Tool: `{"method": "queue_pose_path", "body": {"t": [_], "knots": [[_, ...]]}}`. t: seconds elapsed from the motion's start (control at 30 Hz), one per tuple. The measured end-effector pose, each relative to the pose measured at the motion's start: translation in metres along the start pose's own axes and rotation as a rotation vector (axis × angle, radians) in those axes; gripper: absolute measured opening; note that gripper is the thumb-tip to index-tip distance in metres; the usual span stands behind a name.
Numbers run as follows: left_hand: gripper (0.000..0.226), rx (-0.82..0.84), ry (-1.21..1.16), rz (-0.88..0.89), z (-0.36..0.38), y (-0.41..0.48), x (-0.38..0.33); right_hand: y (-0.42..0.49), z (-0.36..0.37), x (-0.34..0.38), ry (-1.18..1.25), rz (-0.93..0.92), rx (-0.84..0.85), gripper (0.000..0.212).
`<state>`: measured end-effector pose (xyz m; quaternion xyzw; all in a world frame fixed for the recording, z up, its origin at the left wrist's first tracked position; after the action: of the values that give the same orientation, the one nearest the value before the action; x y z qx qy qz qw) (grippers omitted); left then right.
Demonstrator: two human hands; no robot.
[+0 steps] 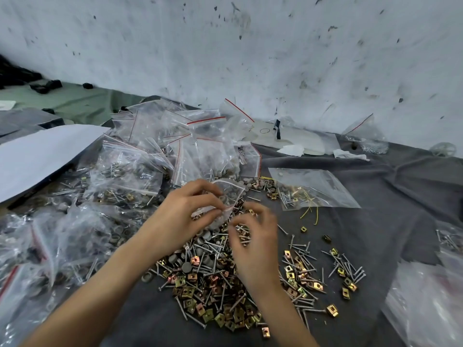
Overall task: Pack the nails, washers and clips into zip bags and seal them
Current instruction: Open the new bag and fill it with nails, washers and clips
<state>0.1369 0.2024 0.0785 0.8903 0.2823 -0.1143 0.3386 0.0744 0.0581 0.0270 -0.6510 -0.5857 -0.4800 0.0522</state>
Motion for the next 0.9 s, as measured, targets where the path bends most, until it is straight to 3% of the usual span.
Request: {"method": "queue_pose_path", "body": {"t": [0.1, 0.17, 0.53, 0.73, 0.8, 0.9], "knots": [[0.008, -0.001, 0.013, -0.002, 0.001, 0.001, 0.001, -0.016, 0.023, -0.005, -0.095, -0.107, 0.320, 0.014], [0.008, 0.006, 0.026, 0.008, 0.002, 0.001, 0.001, -0.019, 0.032, -0.009, -0.128, -0.128, 0.415, 0.019], [0.008, -0.019, 0.032, -0.007, 0.001, -0.001, 0.005, -0.019, 0.058, -0.005, -0.403, -0.036, 0.499, 0.023], [0.008, -0.052, 0.028, -0.016, -0.003, -0.001, 0.007, -0.014, 0.049, -0.008, -0.342, -0.094, 0.394, 0.028], [0.008, -0.086, 0.037, -0.030, -0.003, -0.001, 0.006, -0.012, 0.036, 0.003, -0.124, -0.100, 0.217, 0.026], [0.008, -0.107, 0.051, -0.054, -0.002, 0.000, 0.004, 0.001, 0.007, 0.024, 0.184, -0.154, -0.288, 0.011]]}}
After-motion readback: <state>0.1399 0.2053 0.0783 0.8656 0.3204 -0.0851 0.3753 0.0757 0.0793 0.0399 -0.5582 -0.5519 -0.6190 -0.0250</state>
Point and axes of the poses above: each hand's wrist, its own y-axis towards the middle knuckle, its own z-axis out of the palm, x = y × z, the point moved 2 cm from there along y, towards the middle knuckle, and after that the axes turned 1 degree about z, right-handed, at the moved point
